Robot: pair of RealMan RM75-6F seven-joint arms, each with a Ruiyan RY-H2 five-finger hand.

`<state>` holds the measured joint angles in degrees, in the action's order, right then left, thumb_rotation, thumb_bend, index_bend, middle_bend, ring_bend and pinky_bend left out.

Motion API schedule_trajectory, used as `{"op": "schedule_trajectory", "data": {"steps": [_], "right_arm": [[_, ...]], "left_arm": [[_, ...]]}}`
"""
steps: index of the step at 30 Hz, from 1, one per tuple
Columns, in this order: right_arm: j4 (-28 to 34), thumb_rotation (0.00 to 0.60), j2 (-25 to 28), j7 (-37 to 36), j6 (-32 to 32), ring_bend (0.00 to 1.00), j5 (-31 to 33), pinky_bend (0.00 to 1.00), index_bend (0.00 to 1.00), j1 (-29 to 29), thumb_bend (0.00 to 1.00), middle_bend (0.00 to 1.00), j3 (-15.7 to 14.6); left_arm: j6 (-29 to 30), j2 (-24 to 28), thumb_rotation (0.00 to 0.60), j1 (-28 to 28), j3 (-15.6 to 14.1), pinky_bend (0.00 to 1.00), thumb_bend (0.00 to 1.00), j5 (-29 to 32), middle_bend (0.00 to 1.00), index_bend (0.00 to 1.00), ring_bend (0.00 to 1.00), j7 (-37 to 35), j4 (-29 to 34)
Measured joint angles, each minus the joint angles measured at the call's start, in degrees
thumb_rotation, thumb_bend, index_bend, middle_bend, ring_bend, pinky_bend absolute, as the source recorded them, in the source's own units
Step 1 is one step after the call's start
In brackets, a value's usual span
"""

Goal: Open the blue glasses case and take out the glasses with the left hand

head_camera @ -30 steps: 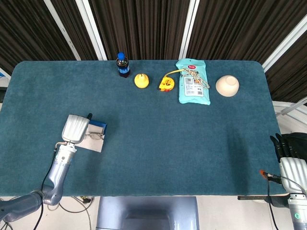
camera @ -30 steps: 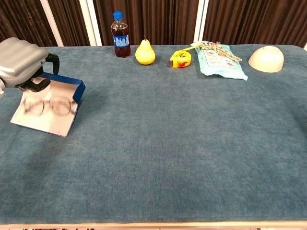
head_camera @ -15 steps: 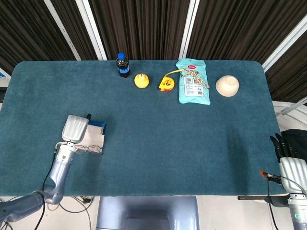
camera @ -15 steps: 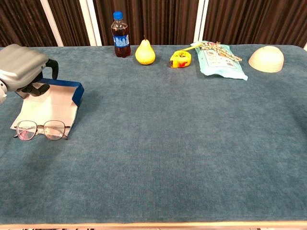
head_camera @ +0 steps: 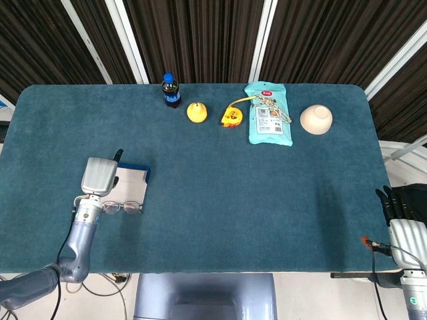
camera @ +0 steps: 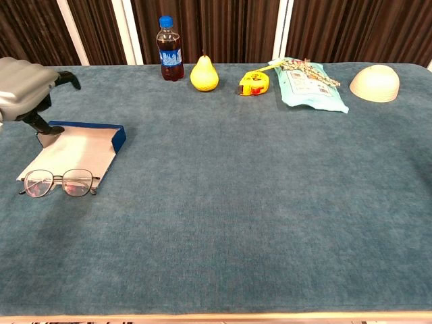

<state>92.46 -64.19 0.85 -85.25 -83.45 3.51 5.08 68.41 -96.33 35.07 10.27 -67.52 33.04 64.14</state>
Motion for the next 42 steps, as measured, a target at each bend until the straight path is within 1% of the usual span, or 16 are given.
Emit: {"op": "schedule_trajectory", "data": {"steps": [4,7,11,15,18,21,29,42], "right_arm": [[0.0,0.600,0.0,0.0,0.1,0.00,0.1,0.21,0.00,0.0,0.17,0.00,0.0],[0.1,0.600,0.0,-0.1,0.2,0.00,0.1,0.21,0.00,0.0,0.17,0.00,0.0],[0.2,0.600,0.1,-0.2,0.1,0.00,0.0,0.21,0.00,0.0,0.17,0.00,0.0],[0.3,0.600,0.2,-0.3,0.1,0.00,-0.1,0.21,0.00,0.0,0.17,0.00,-0.1],[0.3,0.600,0.2,-0.4,0.0,0.00,-0.2,0.21,0.00,0.0,0.17,0.00,-0.1],[0.4,0.600,0.2,-0.5,0.1,0.00,-0.2,0.21,0.00,0.0,0.17,0.00,-0.1],[0.6,0.600,0.3,-0.7,0.3,0.00,-0.1,0.21,0.00,0.0,0.17,0.00,-0.1],[0.8,0.600,0.5,-0.9,0.4,0.00,0.1,0.21,0.00,0.0,0.17,0.00,-0.1]], "left_arm": [[-0.2,2.6,0.600,-1.2,-0.4,0.99,0.24,0.7,1.00,0.41,0.91,0.0,5.6],[-0.4,5.7,0.600,-2.4,-1.1,1.00,0.27,1.3,1.00,0.44,0.93,0.3,12.0],[-0.4,10.7,0.600,-4.6,-3.1,1.00,0.31,2.2,1.00,0.48,0.94,1.8,21.3],[-0.2,13.9,0.600,-7.1,-5.8,1.00,0.31,4.1,1.00,0.48,0.95,3.9,26.1],[0.0,14.3,0.600,-8.1,-6.7,1.00,0.32,5.7,1.00,0.49,0.95,4.7,27.0],[0.2,13.8,0.600,-8.5,-6.9,1.00,0.34,6.7,1.00,0.49,0.95,5.1,27.1],[-0.3,11.1,0.600,-8.0,-6.0,1.00,0.34,8.7,1.00,0.50,0.95,5.9,25.6],[-1.2,6.4,0.600,-6.0,-4.9,1.00,0.38,10.3,1.00,0.52,0.95,8.0,23.3]]}}
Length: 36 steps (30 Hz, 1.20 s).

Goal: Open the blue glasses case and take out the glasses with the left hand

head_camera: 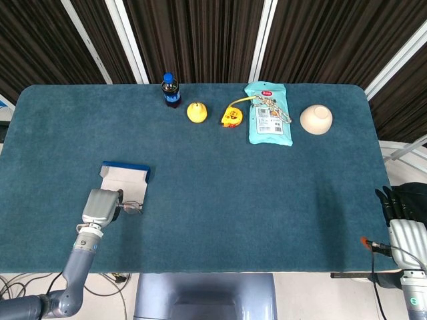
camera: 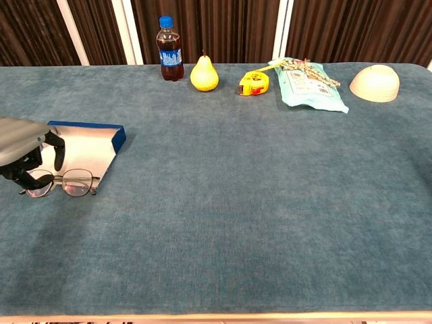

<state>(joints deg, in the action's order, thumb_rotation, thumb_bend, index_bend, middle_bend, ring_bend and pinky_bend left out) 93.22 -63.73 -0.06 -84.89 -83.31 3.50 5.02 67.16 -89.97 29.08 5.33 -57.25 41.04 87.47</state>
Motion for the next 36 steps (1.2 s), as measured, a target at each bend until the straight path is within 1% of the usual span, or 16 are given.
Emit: {"op": "schedule_trajectory", "data": {"steps": [11,21,31,36], "right_arm": [[0.2,0.600,0.1,-0.3,0.1,0.00,0.1,0.21,0.00,0.0,0.17,0.00,0.0],[0.2,0.600,0.1,-0.3,0.1,0.00,0.2,0.21,0.00,0.0,0.17,0.00,0.1],[0.2,0.600,0.1,-0.3,0.0,0.00,0.3,0.21,0.00,-0.1,0.17,0.00,0.1],[0.2,0.600,0.1,-0.4,0.0,0.00,0.3,0.21,0.00,-0.1,0.17,0.00,0.2]], "left_arm": [[-0.1,-1.5,0.600,0.5,0.6,1.00,0.38,1.9,1.00,0.52,0.95,0.7,-1.1],[-0.2,-2.1,0.600,0.8,0.4,1.00,0.39,2.5,1.00,0.53,0.95,1.1,-1.7],[-0.4,-2.5,0.600,1.0,0.2,1.00,0.40,3.2,1.00,0.57,0.95,1.2,-2.4],[-0.4,-2.7,0.600,1.1,0.2,1.00,0.44,3.6,1.00,0.58,0.96,1.2,-2.8]]}}
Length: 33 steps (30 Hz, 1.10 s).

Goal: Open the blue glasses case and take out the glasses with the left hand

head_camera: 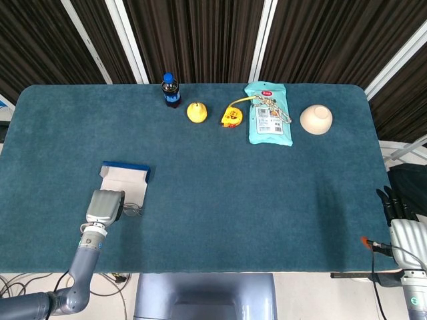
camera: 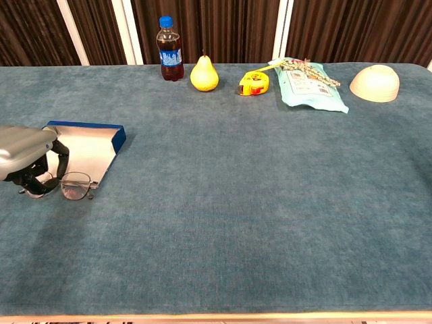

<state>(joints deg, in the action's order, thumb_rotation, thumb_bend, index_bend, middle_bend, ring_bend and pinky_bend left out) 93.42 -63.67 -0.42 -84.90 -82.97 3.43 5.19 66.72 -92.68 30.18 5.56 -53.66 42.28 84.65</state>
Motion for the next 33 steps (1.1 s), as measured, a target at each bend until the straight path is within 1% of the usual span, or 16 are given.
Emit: {"op": "schedule_trajectory", "data": {"steps": [5,13,18,26,33], "right_arm": [[0.0,0.600,0.0,0.0,0.0,0.00,-0.1,0.21,0.00,0.0,0.17,0.00,0.0],[0.0,0.600,0.0,-0.1,0.1,0.00,-0.1,0.21,0.00,0.0,0.17,0.00,0.0],[0.0,0.600,0.0,-0.1,0.2,0.00,0.1,0.21,0.00,0.0,0.17,0.00,0.0],[-0.1,0.600,0.1,-0.4,0.4,0.00,0.3,0.21,0.00,0.1,0.17,0.00,0.1],[-0.3,0.600,0.0,-0.4,0.5,0.00,0.3,0.21,0.00,0.2,0.17,0.00,0.1]], "left_arm": [[0.2,-0.2,0.600,0.0,-0.1,1.00,0.48,-0.1,1.00,0.61,0.96,-0.1,-0.1],[0.6,-0.1,0.600,0.5,0.2,1.00,0.48,-0.8,1.00,0.62,0.96,-0.1,2.2],[0.6,-1.3,0.600,2.0,1.2,1.00,0.48,-0.5,1.00,0.62,0.96,1.6,4.5],[0.3,-6.4,0.600,6.3,3.5,1.00,0.48,1.0,1.00,0.61,0.96,6.8,5.8],[0.1,-13.0,0.600,10.7,6.3,1.00,0.48,3.5,1.00,0.60,0.96,10.6,3.1]]}}
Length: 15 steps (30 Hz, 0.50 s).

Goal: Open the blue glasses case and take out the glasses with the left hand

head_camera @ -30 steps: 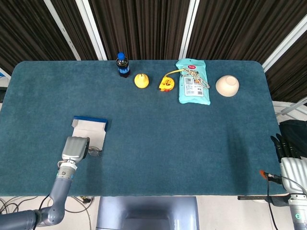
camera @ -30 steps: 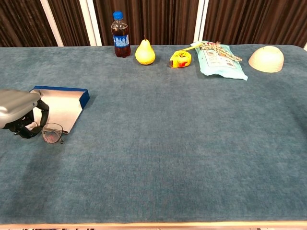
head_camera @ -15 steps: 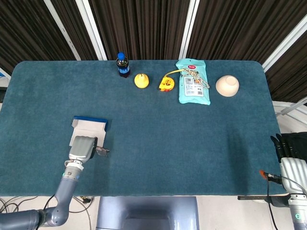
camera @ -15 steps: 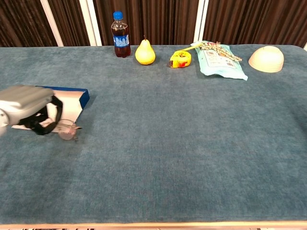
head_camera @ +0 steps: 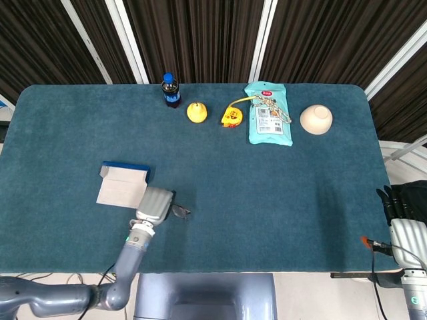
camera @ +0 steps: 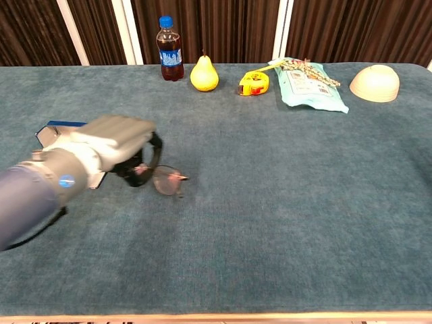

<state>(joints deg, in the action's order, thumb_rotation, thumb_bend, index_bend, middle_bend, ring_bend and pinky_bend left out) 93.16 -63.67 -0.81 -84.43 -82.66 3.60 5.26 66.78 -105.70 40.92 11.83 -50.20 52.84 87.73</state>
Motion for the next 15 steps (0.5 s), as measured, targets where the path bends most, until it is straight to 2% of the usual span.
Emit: {"op": "schedule_trajectory", "data": {"steps": [6,11,15], "right_arm": [[0.0,0.600,0.0,0.1,0.2,0.00,0.2,0.21,0.00,0.1,0.18,0.00,0.0],[0.0,0.600,0.0,0.0,0.3,0.00,0.5,0.21,0.00,0.0,0.18,0.00,0.1],[0.0,0.600,0.1,0.0,0.3,0.00,0.5,0.21,0.00,0.0,0.18,0.00,0.1]], "left_arm": [[-0.2,-5.2,0.600,3.7,3.7,1.00,0.47,3.3,1.00,0.57,0.96,1.6,-4.2],[0.0,-8.1,0.600,5.6,5.1,1.00,0.35,5.6,1.00,0.43,0.94,2.7,-7.7],[0.6,-8.5,0.600,5.9,5.1,1.00,0.30,6.0,1.00,0.35,0.94,2.6,-8.5]]}}
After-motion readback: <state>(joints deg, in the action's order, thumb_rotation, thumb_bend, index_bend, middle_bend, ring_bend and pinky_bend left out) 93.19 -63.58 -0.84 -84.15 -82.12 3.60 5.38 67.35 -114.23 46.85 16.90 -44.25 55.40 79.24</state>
